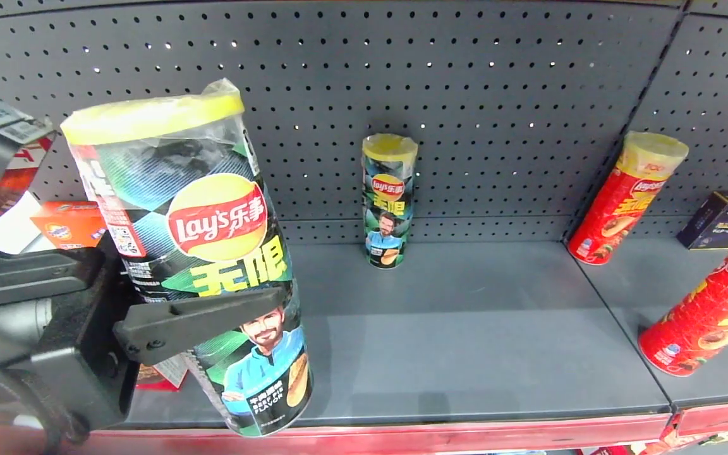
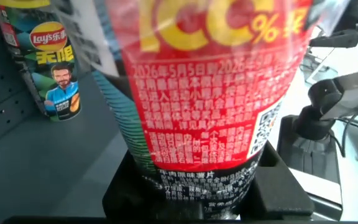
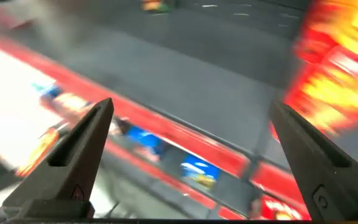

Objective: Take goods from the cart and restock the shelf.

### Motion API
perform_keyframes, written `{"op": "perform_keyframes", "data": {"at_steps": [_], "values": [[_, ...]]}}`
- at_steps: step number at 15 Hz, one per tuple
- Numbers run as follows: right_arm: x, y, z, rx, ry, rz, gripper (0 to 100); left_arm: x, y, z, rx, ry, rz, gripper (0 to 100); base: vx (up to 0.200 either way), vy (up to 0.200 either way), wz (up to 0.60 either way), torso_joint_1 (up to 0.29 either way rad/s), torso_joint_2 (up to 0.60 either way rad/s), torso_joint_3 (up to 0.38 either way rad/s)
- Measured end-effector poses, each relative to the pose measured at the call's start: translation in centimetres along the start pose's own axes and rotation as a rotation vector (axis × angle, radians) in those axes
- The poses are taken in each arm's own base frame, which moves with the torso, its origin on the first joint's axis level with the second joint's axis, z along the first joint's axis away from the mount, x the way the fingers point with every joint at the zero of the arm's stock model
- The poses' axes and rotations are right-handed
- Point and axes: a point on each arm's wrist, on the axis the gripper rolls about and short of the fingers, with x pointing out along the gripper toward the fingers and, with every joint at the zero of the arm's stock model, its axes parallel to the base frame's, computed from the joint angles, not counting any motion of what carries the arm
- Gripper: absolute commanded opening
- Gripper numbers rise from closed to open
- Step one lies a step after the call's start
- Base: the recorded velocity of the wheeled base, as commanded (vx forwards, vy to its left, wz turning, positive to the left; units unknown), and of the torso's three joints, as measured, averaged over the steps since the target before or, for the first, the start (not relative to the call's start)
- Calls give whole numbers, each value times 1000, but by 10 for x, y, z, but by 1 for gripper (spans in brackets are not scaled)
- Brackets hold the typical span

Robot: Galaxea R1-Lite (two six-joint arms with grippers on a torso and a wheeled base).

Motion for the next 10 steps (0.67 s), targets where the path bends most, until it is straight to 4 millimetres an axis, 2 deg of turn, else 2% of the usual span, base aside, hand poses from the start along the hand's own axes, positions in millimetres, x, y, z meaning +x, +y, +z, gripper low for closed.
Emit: {"op": "perform_keyframes", "data": {"at_steps": [5,10], "values": [[51,0,48,-16,56,298,100,0,1,1,-12,-4,7,0,0,0,0,0,0,0],[104,21,70,-22,101,329,100,0,1,-1,-18,1,6,0,0,0,0,0,0,0]]}}
